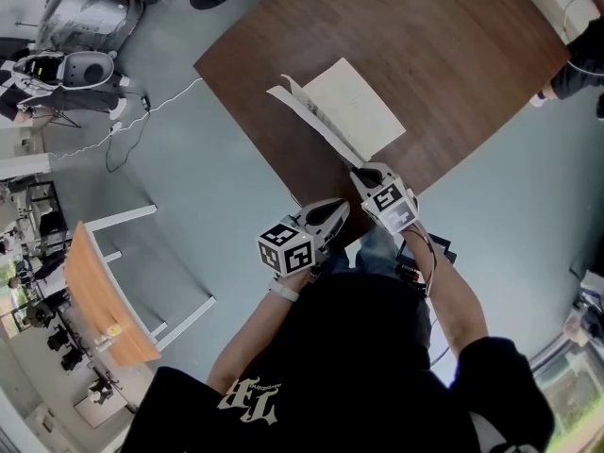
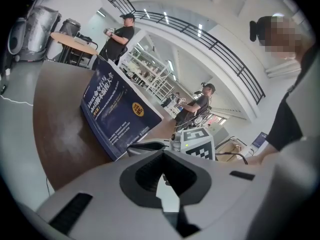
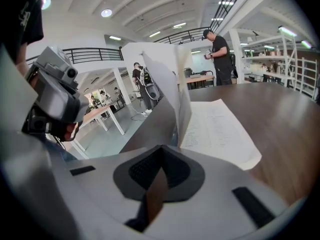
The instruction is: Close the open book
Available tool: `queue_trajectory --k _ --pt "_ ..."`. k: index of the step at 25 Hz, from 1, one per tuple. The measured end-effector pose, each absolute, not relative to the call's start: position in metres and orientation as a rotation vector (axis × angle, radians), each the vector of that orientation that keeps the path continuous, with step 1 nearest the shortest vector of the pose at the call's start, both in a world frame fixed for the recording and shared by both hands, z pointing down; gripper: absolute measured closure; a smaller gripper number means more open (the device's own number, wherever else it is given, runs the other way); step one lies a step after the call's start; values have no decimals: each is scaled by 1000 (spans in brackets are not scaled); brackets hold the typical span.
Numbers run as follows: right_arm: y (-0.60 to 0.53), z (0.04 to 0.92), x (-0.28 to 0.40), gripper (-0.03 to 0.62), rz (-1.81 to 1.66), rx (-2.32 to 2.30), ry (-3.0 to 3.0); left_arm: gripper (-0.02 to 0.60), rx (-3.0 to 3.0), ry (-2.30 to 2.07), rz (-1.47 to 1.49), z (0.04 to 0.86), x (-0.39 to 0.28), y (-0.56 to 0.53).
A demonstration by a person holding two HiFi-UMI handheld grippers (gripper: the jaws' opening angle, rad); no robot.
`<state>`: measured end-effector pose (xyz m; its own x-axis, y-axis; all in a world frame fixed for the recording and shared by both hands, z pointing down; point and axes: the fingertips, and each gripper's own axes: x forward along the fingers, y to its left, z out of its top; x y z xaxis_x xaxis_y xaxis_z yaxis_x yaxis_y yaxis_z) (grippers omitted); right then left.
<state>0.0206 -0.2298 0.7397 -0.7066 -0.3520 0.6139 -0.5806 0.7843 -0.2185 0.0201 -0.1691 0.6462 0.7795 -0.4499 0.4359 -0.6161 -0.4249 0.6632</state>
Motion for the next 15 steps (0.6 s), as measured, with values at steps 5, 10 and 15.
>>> queue_trajectory --k 5,10,15 --pt "-237 743 25 606 561 714 -2403 577 2090 -785 246 647 22 -172" --pt "-249 754 27 606 559 741 -2413 577 2086 -784 251 648 23 -176" --pt "-255 761 32 606 572 756 -2391 577 2083 -791 252 651 23 -179"
